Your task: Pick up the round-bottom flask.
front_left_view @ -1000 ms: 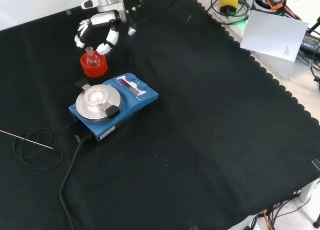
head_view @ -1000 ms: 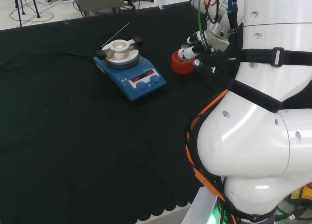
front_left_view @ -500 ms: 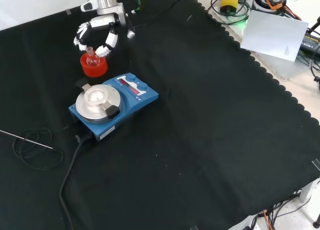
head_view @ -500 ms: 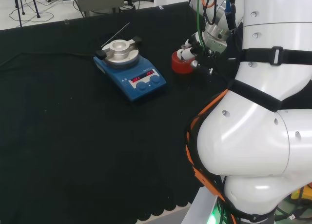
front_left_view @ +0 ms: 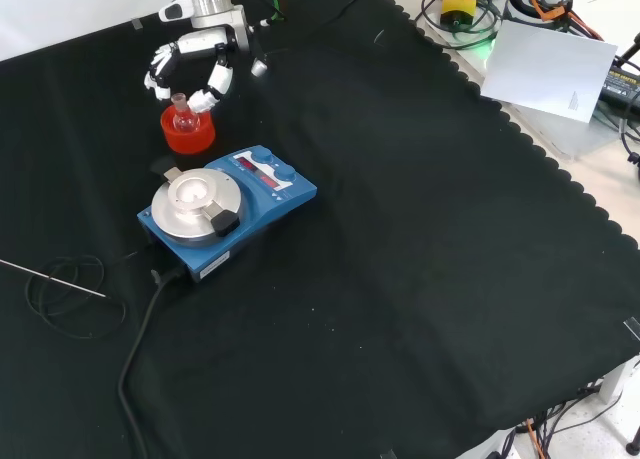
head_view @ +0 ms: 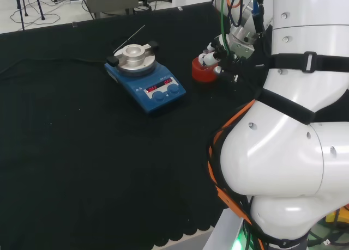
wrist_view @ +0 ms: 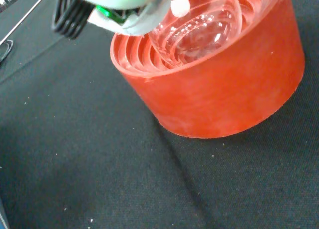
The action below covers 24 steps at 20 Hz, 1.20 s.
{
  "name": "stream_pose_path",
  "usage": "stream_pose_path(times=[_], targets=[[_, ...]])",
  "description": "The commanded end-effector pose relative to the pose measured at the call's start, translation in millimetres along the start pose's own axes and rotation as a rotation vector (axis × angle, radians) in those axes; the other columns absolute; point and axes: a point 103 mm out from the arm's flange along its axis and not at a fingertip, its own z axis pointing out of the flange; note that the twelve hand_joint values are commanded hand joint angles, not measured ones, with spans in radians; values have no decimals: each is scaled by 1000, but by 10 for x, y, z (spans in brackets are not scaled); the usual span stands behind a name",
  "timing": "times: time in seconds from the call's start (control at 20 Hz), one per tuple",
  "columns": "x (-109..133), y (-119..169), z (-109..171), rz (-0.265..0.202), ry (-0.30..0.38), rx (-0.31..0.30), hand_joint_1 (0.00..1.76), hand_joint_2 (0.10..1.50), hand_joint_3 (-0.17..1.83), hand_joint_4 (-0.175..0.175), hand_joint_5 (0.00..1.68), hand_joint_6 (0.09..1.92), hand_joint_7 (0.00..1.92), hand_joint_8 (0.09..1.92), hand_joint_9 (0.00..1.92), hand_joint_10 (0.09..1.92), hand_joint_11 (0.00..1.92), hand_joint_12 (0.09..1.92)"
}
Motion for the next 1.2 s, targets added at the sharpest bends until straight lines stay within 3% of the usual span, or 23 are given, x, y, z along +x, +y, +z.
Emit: stream_pose_path(times=[0.05, 1.2], targets=[[20, -4, -7, -5, 3, -2, 946, 605, 706, -62, 688, 645, 349, 659, 482, 691, 138, 1344], [64, 43, 28, 3, -25, -8, 954, 642, 706, -80, 836, 735, 371, 666, 505, 693, 169, 1345]])
